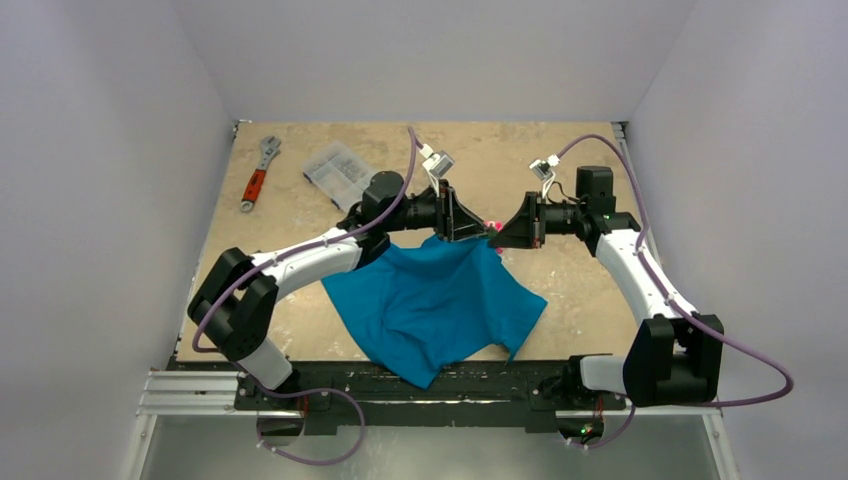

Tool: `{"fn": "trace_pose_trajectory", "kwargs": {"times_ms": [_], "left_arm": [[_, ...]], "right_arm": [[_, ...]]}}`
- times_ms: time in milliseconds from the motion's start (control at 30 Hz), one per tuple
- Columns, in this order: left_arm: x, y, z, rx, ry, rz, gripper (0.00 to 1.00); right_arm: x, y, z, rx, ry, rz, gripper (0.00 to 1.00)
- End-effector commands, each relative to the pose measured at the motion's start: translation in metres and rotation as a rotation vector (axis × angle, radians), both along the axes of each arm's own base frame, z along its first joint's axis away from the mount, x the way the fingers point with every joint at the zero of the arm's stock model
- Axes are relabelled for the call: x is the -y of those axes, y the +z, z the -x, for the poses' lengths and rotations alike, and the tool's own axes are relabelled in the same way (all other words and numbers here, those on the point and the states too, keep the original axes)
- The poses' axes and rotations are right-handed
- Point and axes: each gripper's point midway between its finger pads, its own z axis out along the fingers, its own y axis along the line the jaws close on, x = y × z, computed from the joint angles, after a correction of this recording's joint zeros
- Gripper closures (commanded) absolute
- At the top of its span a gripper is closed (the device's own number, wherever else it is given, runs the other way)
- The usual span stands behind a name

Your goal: Remove the brooch from the garment

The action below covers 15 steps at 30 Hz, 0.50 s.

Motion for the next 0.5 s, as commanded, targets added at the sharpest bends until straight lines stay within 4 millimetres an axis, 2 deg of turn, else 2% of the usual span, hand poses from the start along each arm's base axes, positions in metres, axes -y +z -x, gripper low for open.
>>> {"fn": "trace_pose_trajectory", "kwargs": {"times_ms": [0,133,467], "left_arm": [[-0.006,0.027,0.011,0.067,-0.056,0.079,0.65],[-0.008,0.022,0.015,0.073,-0.08,0.074,0.62],[0.007,0.03,0.0,0.056,-0.048,0.098,0.66]], "right_arm": [[-0.003,0.02,-0.001,0.084,0.028,-0.023,1.0],[-0.003,0.02,-0.002,0.084,0.029,-0.026,1.0],[-0.003,0.021,-0.001,0.085,0.029,-0.026,1.0]]}}
